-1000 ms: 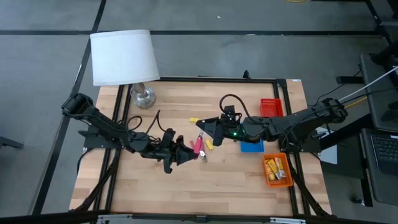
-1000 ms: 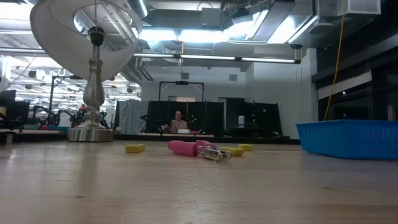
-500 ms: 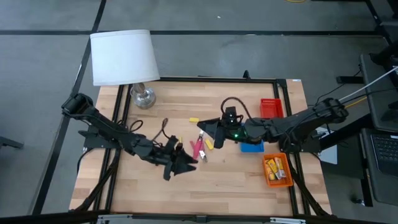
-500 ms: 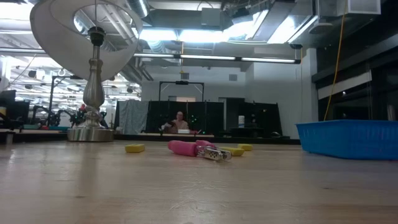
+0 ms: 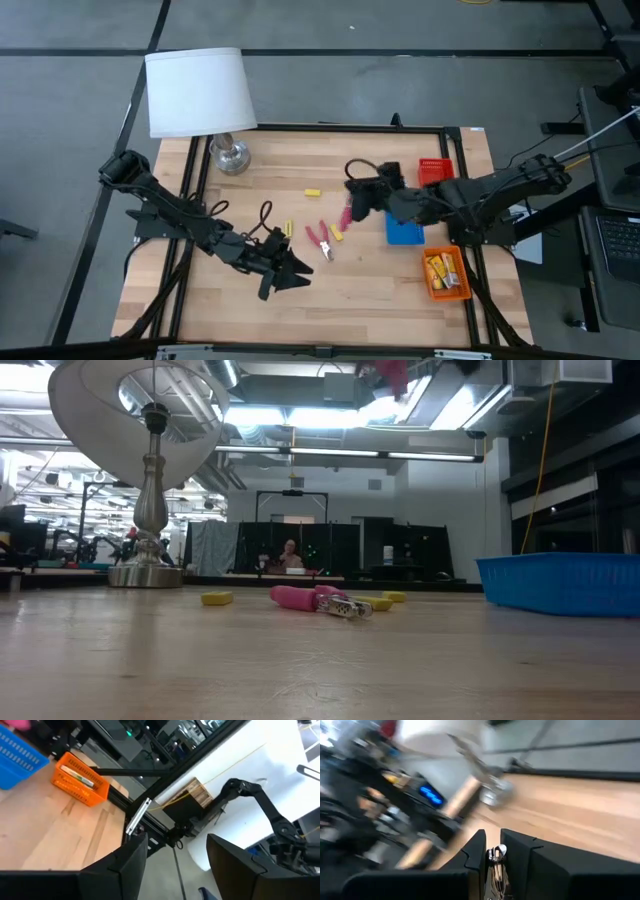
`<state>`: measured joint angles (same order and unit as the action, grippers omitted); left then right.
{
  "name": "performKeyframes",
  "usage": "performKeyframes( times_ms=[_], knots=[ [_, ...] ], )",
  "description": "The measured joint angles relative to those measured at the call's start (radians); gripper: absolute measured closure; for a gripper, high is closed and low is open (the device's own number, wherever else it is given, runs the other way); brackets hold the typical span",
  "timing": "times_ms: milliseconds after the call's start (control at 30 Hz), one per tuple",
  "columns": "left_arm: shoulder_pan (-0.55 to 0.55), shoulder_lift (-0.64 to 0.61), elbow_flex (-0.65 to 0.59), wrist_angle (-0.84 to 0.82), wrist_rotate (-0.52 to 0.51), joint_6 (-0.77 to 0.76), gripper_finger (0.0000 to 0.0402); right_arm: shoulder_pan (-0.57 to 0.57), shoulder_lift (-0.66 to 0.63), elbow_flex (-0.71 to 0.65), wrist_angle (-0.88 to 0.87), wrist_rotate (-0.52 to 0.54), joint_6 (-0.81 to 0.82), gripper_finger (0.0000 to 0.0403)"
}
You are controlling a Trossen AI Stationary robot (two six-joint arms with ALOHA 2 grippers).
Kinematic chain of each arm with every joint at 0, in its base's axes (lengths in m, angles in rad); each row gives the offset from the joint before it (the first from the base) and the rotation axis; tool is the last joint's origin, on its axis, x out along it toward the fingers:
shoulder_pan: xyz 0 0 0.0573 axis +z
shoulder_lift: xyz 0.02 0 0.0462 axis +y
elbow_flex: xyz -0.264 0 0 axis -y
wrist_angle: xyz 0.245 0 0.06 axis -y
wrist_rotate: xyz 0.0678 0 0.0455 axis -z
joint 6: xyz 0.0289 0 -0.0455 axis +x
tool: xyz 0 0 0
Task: Pick & Place School Supplies
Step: Put the left pink hole puncher into the red bin
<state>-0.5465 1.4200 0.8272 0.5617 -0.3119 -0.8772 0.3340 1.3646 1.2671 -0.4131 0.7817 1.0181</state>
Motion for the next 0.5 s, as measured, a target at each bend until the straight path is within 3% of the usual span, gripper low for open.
performKeyframes(
  times_ms=[333,500],
  knots=[
    [-0.03,0.0,0.0,-0.021,-0.117,0.004,0.0208,0.057,-0.036,0.001,-0.858,0.018,0.528,0.0357],
    [-0.024,0.0,0.0,-0.021,-0.142,0.007,0.0209,0.029,-0.053,-0.001,-1.122,-0.006,0.624,0.0357]
  ],
)
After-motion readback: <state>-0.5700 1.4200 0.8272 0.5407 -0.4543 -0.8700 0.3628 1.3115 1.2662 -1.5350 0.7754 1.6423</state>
